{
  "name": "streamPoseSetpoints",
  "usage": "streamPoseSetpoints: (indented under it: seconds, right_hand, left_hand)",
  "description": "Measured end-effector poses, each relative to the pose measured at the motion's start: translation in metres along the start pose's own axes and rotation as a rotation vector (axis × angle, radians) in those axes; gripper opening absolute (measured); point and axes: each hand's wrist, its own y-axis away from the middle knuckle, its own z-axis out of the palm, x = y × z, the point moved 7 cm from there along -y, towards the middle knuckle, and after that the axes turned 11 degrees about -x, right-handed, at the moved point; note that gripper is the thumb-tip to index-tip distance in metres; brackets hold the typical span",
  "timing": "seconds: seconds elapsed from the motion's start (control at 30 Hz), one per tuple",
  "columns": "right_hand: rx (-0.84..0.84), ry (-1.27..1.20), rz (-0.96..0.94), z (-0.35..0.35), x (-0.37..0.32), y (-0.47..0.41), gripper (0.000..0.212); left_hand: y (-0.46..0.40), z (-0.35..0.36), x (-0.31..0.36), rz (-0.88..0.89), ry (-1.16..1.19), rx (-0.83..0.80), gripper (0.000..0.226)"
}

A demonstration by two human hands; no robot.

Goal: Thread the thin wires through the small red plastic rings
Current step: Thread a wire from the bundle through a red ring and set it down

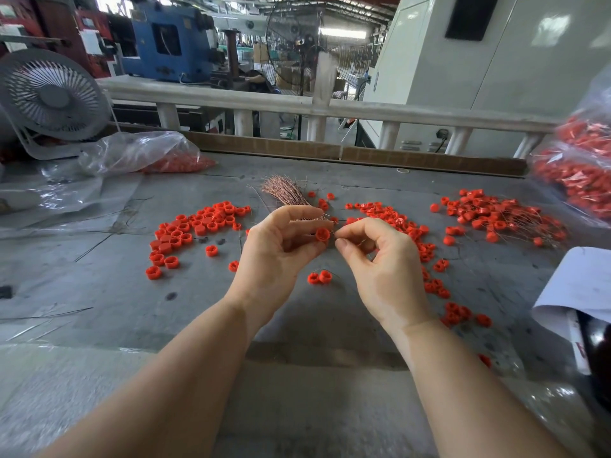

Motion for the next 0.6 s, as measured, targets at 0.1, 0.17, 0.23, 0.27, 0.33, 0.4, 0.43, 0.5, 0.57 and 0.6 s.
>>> streamPoseSetpoints:
  seconds: [0.1, 0.17, 0.23, 0.27, 0.33, 0.4, 0.43, 0.5, 0.57, 0.6]
  right_hand:
    - [-0.001, 0.013, -0.022, 0.0, -0.001, 0.001, 0.012]
    - [-0.003, 0.024, -0.03, 0.001, -0.001, 0.001, 0.012]
    - [0.006, 0.036, -0.038, 0.0, -0.001, 0.001, 0.012]
    - [0.009, 0.041, -0.039, 0.0, -0.001, 0.001, 0.011]
    - [0.008, 0.049, -0.037, 0.0, 0.0, 0.001, 0.012]
    - [0.002, 0.056, -0.033, 0.0, 0.001, 0.001, 0.012]
    - [-0.001, 0.06, -0.028, 0.0, 0.001, 0.0, 0.012]
    - [-0.001, 0.061, -0.02, 0.0, 0.001, 0.001, 0.013]
    - [0.004, 0.057, -0.019, 0.0, 0.001, 0.001, 0.012]
    - [0.005, 0.055, -0.02, 0.0, 0.001, 0.001, 0.012]
  left_hand:
    - [0.0, 0.001, 0.0, -0.003, 0.004, -0.001, 0.035]
    - [0.0, 0.001, -0.001, -0.006, 0.002, -0.005, 0.035]
    - [0.001, 0.001, -0.002, -0.009, 0.009, -0.006, 0.035]
    - [0.001, 0.001, -0.002, -0.011, 0.017, -0.006, 0.035]
    - [0.0, 0.001, -0.004, -0.023, 0.038, -0.002, 0.035]
    - [-0.001, 0.0, -0.006, -0.045, 0.078, 0.003, 0.032]
    - [-0.001, 0.0, -0.007, -0.059, 0.111, 0.006, 0.029]
    - [-0.001, 0.0, -0.01, -0.093, 0.191, 0.01, 0.024]
    - [-0.002, -0.001, -0.012, -0.116, 0.241, 0.014, 0.024]
    - [-0.002, -0.001, -0.013, -0.121, 0.25, 0.015, 0.024]
